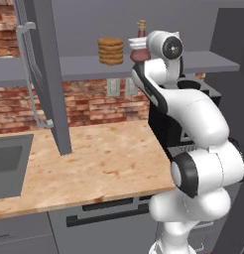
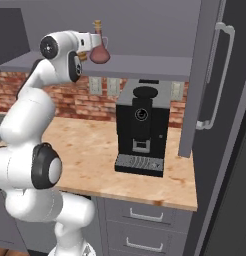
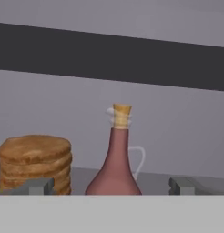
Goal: The dining table condiment station is running low on oil/vinegar bottle. Refill the condiment station by opening the cabinet and taking the oil/vinegar bottle from the cabinet and placing it on the dining table.
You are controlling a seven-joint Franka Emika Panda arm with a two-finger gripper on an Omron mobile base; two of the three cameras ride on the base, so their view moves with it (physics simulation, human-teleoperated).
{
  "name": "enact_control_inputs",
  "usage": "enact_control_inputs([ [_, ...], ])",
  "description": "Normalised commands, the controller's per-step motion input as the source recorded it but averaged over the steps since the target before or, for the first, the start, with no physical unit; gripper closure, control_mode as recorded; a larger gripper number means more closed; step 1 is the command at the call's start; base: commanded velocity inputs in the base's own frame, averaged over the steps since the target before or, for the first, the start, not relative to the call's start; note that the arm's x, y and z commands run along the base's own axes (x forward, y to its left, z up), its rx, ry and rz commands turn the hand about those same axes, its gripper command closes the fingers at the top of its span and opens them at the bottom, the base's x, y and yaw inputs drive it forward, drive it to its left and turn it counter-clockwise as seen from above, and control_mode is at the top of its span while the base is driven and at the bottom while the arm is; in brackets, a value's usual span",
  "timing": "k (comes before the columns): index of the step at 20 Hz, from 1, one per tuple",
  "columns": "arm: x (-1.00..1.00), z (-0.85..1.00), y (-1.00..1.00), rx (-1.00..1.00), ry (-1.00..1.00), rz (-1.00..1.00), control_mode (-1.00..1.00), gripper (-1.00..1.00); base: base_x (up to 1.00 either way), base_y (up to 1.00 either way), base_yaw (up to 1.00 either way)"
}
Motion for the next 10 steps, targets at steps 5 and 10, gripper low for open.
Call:
enact_control_inputs([
  [5, 0.32, 0.00, -0.03, 0.00, 0.00, 0.00, -1.00, -1.00, 0.00, 0.00, 0.00],
  [10, 0.28, 0.00, 0.00, 0.00, 0.00, 0.00, -1.00, -1.00, 0.00, 0.00, 0.00],
])
